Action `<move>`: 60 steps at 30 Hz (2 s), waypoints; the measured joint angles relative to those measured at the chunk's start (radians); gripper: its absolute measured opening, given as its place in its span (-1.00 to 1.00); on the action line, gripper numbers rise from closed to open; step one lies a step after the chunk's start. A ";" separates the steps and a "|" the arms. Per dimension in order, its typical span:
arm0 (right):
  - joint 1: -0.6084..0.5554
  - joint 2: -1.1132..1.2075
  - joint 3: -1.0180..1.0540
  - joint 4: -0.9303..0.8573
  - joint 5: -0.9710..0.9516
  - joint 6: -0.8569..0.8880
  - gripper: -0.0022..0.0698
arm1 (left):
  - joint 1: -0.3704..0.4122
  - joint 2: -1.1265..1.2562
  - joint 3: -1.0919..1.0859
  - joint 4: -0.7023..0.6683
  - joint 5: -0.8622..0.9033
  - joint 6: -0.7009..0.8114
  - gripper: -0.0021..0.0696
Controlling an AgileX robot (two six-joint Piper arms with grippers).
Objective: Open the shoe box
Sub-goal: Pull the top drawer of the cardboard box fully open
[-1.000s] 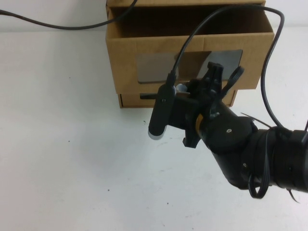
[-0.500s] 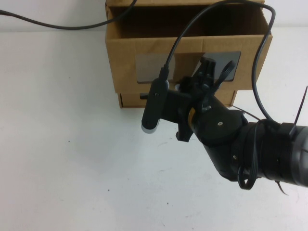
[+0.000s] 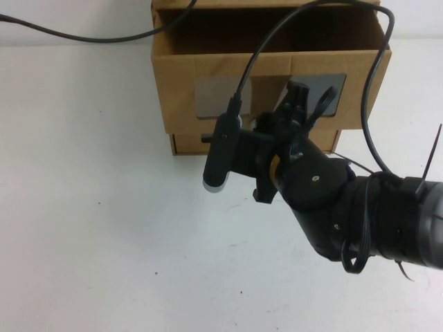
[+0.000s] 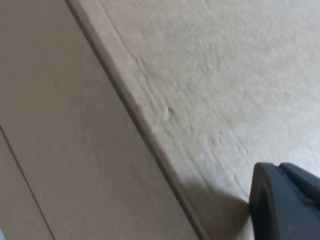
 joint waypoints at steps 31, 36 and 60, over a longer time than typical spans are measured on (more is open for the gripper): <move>0.161 -0.152 0.160 0.022 0.068 -0.021 -0.98 | 0.000 0.000 0.000 0.000 0.004 -0.002 -0.96; 0.160 -0.146 0.161 0.022 0.068 -0.021 -0.97 | 0.000 0.000 0.000 0.000 0.002 -0.008 -0.96; 0.071 -0.049 0.101 0.015 0.017 -0.010 -0.30 | 0.000 0.000 0.000 0.000 0.002 -0.013 -0.96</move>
